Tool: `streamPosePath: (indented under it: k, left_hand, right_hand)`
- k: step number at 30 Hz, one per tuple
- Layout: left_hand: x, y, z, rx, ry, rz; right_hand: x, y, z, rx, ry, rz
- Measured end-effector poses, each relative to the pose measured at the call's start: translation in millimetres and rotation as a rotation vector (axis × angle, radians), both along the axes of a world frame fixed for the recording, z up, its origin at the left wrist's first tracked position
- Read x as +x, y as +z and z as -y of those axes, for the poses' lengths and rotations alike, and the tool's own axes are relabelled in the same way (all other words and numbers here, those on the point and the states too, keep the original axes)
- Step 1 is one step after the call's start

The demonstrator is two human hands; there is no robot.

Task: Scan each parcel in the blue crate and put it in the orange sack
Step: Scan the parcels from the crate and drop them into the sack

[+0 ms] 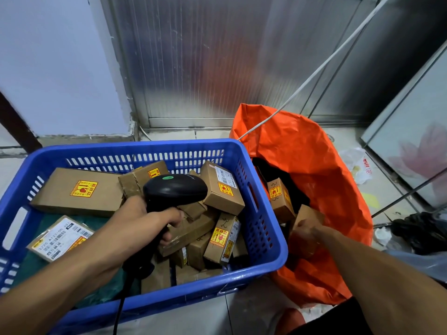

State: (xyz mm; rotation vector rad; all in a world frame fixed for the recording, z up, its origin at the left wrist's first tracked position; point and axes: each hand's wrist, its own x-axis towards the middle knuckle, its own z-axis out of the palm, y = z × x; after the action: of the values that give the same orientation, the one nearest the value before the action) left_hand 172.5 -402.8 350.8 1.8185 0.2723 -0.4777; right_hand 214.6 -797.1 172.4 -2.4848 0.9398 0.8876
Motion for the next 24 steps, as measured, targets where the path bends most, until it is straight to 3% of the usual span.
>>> streamPosePath:
  k: [6, 8, 14, 24]
  left_hand:
    - [1, -1, -3, -0.025, 0.009, 0.001]
    - [1, -2, -3, -0.036, 0.02, 0.003]
    - [2, -2, -7, -0.049, 0.03, 0.017]
    - [1, 2, -15, -0.045, 0.05, 0.039]
  right_hand:
    - [28, -52, 37, -0.112, 0.139, 0.112]
    - [32, -20, 9, -0.106, 0.159, 0.159]
    - [52, 56, -67, -0.164, 0.095, 0.554]
    - [49, 50, -135, 0.062, 0.092, 0.852]
